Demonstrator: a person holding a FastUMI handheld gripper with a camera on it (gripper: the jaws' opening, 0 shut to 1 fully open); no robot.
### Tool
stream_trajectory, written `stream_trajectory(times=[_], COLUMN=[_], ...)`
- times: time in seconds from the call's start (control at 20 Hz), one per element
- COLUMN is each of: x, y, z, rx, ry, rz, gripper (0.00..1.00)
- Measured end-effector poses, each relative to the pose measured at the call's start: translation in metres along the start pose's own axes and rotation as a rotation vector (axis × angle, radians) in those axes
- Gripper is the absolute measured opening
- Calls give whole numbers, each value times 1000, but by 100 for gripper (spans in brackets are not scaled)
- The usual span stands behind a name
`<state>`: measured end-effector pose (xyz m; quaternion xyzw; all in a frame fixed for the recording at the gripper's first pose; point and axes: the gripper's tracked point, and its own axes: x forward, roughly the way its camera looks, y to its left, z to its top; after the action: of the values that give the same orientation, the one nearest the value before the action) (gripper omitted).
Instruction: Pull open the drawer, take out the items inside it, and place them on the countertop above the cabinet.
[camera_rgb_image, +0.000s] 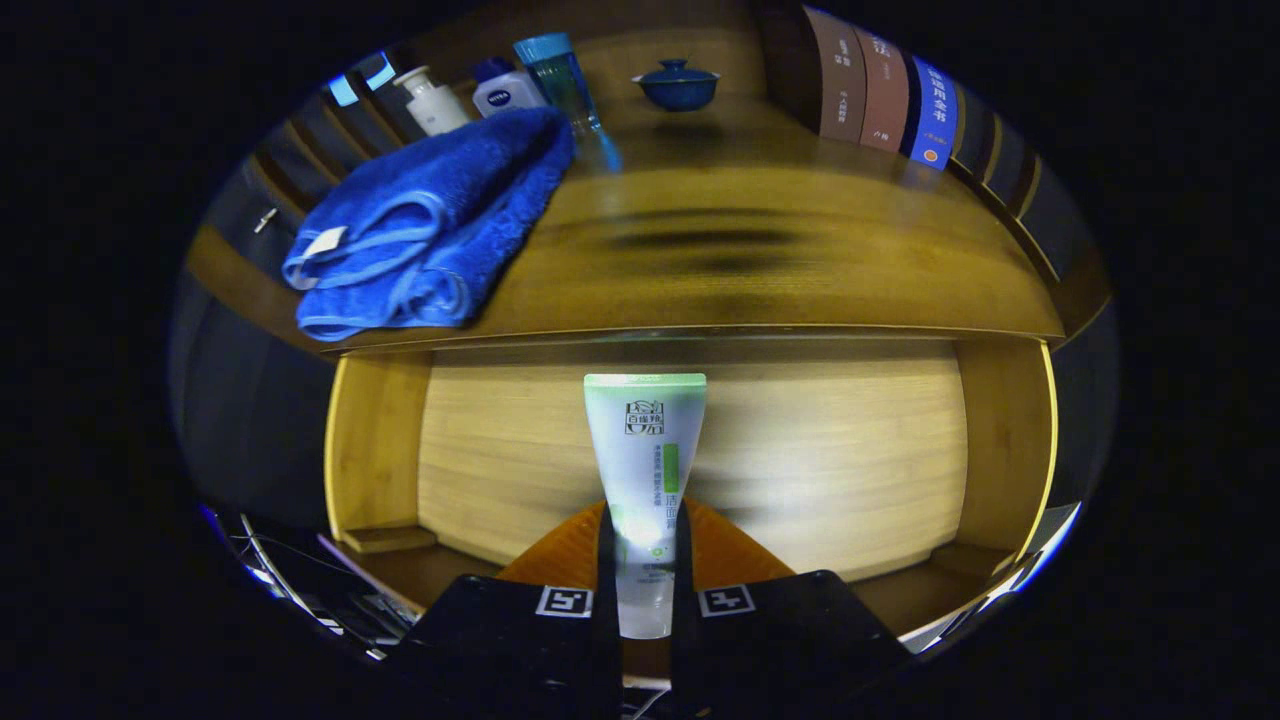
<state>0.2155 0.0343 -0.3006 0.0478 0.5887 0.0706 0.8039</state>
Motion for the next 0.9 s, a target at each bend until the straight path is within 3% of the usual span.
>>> stream_trajectory(times=[0.45, 0.9], x=[-86, -84], y=[9, 9], z=[14, 107], rx=[-79, -99], ry=[-90, -149], rz=[31, -72], gripper=[23, 23])
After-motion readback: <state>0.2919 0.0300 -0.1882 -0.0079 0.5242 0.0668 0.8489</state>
